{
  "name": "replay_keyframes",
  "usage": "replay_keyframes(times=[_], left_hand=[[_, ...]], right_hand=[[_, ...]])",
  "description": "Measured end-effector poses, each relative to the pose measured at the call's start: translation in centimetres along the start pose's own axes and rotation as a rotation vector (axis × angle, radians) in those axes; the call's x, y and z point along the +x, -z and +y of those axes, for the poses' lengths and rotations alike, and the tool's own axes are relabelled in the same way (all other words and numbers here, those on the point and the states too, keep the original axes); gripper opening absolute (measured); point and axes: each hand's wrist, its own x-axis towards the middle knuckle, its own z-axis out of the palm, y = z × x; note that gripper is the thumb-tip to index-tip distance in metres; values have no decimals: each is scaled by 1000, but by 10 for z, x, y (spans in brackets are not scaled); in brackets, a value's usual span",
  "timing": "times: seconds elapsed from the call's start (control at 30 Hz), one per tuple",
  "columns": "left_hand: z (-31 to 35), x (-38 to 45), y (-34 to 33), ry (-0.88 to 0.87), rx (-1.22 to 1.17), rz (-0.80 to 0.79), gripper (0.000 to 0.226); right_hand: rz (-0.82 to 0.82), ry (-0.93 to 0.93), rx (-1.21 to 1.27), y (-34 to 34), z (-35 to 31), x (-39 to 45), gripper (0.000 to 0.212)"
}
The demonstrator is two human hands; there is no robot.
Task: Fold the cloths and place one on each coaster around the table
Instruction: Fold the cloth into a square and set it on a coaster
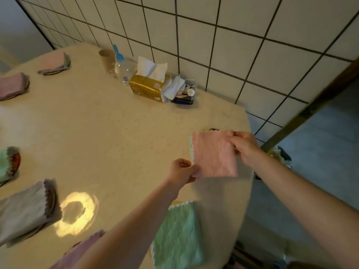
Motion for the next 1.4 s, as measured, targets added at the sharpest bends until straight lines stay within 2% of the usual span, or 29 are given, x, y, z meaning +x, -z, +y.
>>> replay_keyframes(times=[0.17,0.3,0.43,0.57,0.83,0.97,1.13,1.27,1.4], left_hand=[[4,29,-16,-17,85,98,15],[4,40,-21,-42,155,154,14],[2,46,-19,-95,354,174,14],[-3,38,-7,-81,354,166,10],[-32,-24,50,-141,390,277,18],[-68,-71,75,-70,445,375,21],[-104,-115,79,-69,542,501,35],[-120,-129,72,55,450,488,39],[-129,-128,67,152,375,492,35]], right_hand=[[30,93,-147,-8,-8,43,29],[61,123,-250,-13,-4,65,32],[77,158,-368,-12,5,73,32],[90,173,-390,-4,8,68,46],[97,144,-515,14,31,20,45],[58,102,-606,11,34,-3,41],[55,62,-686,3,23,-6,23],[78,14,-709,-4,19,9,39],[43,-26,-664,-9,17,17,44]])
